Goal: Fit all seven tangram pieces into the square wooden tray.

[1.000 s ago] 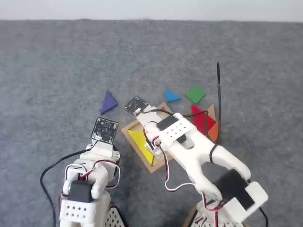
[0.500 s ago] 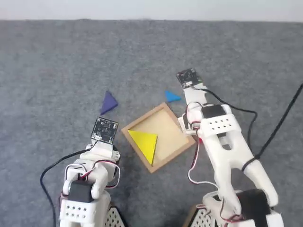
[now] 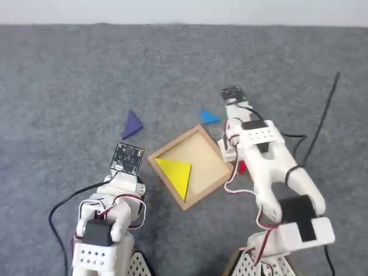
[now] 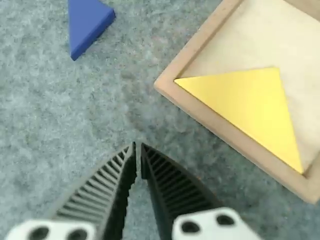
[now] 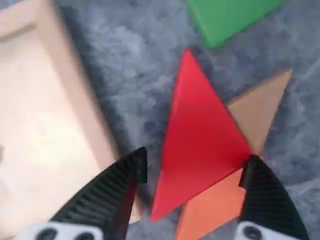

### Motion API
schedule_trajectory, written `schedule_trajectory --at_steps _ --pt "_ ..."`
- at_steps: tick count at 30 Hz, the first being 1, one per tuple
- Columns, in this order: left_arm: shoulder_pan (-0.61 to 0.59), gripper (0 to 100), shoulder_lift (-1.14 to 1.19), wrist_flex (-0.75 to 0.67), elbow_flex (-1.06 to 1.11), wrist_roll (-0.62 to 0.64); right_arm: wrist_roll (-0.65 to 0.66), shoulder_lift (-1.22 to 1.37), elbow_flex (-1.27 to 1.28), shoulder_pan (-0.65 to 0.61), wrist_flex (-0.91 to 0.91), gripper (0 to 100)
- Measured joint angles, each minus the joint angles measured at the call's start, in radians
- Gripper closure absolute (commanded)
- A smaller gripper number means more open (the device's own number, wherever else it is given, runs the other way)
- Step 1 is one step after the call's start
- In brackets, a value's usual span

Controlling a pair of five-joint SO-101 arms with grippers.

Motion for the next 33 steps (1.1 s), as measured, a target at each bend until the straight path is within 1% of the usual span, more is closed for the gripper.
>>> schedule_trajectory --at_steps 2,9,14,25,28,33 --pt "0.000 98 0.000 0.000 0.000 0.000 0.011 0.015 -0.006 0.018 -0.008 70.6" --pt "0.000 98 0.000 0.000 0.000 0.000 0.026 0.054 -0.038 0.015 -0.025 70.6" --pt "0.002 98 0.000 0.000 0.000 0.000 0.074 0.092 -0.064 0.014 -0.029 70.7" --pt "0.000 98 0.000 0.000 0.000 0.000 0.074 0.097 -0.064 0.015 0.029 70.7" --pt "0.000 98 0.000 0.000 0.000 0.000 0.041 0.097 -0.064 0.034 0.054 70.7" --pt "0.000 98 0.000 0.000 0.000 0.000 0.023 0.097 -0.066 0.046 0.064 70.7"
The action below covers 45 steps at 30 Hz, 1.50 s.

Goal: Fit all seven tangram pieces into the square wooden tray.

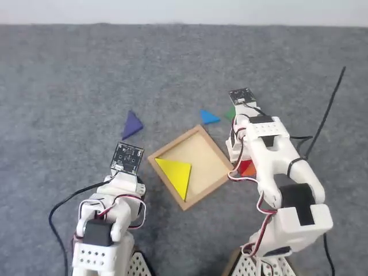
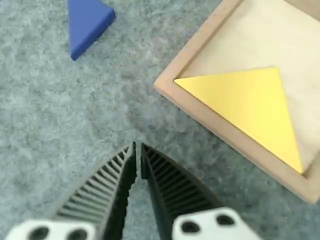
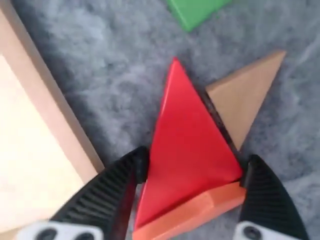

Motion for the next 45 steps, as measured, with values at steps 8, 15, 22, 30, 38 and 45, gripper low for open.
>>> schedule_trajectory --at_steps 8,15,22,30,38,45 --pt "0.000 98 0.000 0.000 0.000 0.000 0.000 0.018 -0.003 0.003 0.003 71.2" --pt "0.000 98 0.000 0.000 0.000 0.000 0.000 0.031 -0.029 0.029 0.009 83.3" --pt "0.000 98 0.000 0.000 0.000 0.000 0.000 0.028 -0.044 0.106 0.009 83.3" --pt "0.000 98 0.000 0.000 0.000 0.000 0.000 -0.158 -0.040 0.141 0.078 83.3" --pt "0.000 98 0.000 0.000 0.000 0.000 -0.034 -0.242 -0.040 0.107 0.104 83.3" --pt "0.000 98 0.000 0.000 0.000 0.000 -0.064 -0.242 -0.021 0.140 0.121 70.8"
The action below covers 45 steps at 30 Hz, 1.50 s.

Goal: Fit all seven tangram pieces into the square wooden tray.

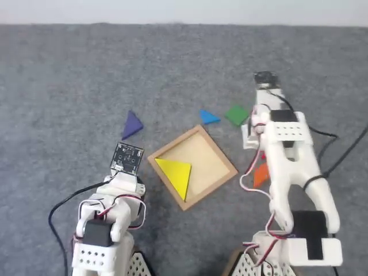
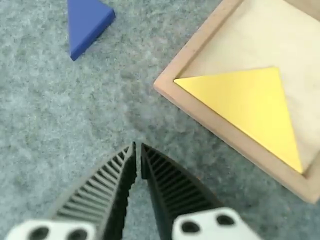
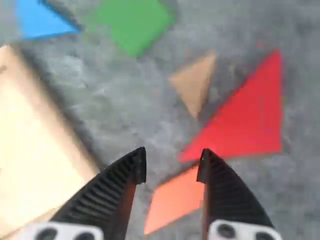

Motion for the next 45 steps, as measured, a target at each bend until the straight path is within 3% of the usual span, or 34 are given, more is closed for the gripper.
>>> schedule_trajectory --at_steps 4,10,14,29,34,45 --pt "0.002 98 0.000 0.000 0.000 0.000 -0.051 0.000 0.020 0.104 -0.028 60.3" --pt "0.000 98 0.000 0.000 0.000 0.000 -0.114 0.000 0.020 0.083 -0.072 67.5" --pt "0.002 98 0.000 0.000 0.000 0.000 -0.127 0.055 0.018 0.072 -0.101 64.9" --pt "0.000 98 0.000 0.000 0.000 0.000 -0.127 0.284 -0.054 0.107 -0.150 64.5" --pt "0.000 98 0.000 0.000 0.000 0.000 -0.127 0.311 -0.074 0.106 -0.155 73.7" --pt "0.000 98 0.000 0.000 0.000 0.000 -0.052 0.313 -0.130 0.149 -0.107 74.2"
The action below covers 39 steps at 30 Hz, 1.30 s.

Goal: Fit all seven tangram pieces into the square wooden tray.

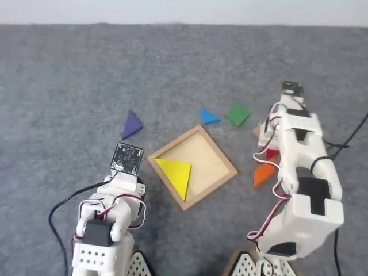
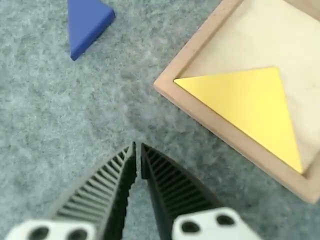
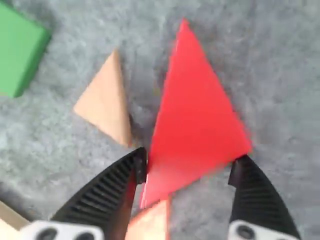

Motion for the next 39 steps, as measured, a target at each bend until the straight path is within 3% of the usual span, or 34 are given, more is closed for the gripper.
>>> schedule_trajectory --at_steps 10,18,23,39 --pt "0.000 98 0.000 0.000 0.000 0.000 0.083 -0.002 -0.051 0.054 0.064 73.7" --pt "0.000 98 0.000 0.000 0.000 0.000 0.180 0.000 -0.069 0.054 0.100 60.4" --pt "0.000 98 0.000 0.000 0.000 0.000 0.259 0.000 -0.069 0.054 0.112 62.8" --pt "0.000 98 0.000 0.000 0.000 0.000 0.307 0.118 -0.095 0.054 0.091 63.0"
